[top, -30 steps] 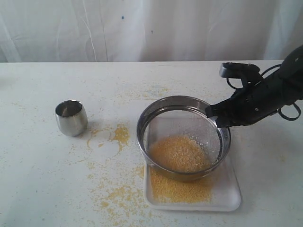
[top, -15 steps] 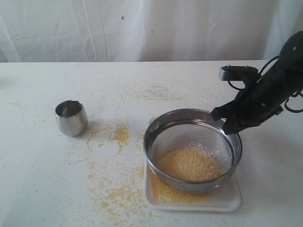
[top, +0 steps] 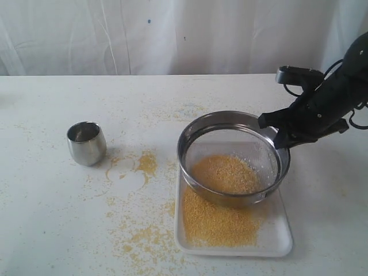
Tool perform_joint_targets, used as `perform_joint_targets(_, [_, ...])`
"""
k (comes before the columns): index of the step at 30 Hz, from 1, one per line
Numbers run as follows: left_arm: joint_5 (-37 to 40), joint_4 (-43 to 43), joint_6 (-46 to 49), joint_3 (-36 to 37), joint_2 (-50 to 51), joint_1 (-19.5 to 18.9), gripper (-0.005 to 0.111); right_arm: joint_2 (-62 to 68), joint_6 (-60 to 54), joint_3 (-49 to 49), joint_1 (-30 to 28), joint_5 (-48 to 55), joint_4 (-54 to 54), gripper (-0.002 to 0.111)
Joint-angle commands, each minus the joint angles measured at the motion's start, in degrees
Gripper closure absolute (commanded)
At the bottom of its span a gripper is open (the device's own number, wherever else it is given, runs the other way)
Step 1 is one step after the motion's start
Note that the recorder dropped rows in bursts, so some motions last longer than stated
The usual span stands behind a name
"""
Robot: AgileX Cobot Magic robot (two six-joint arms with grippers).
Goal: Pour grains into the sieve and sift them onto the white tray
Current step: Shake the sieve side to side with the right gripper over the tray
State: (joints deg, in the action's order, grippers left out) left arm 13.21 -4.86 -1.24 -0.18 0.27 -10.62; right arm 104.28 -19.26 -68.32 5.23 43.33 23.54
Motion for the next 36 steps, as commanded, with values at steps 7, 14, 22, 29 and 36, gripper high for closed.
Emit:
perform_joint_targets(7, [0.0,-0.6,0.0,0.2,-0.3,-0.1,0.107,-0.8,0.9,-0.7,0.4,6.0,2.1,0.108])
perform_joint_targets(14, [0.0,-0.6,0.0,0.2,-0.3,-0.1,0.107,0.4,1.3,-0.7,0.4,8.2,1.7,0.108])
perform_joint_targets(22, [0.0,-0.6,0.0,0.2,-0.3,-0.1,0.107,0.1,6.1,-0.3,0.8,3.8,1.1,0.108])
perform_joint_targets(29, [0.0,-0.6,0.0,0.2,-0.3,-0.1,0.107,1.0,5.5,-0.2,1.4,0.6,1.2,0.108])
perform_joint_targets(36, [0.0,-0.6,0.0,0.2,-0.3,-0.1,0.107,1.1,4.1,0.4,2.8,-0.5,1.3,0.108])
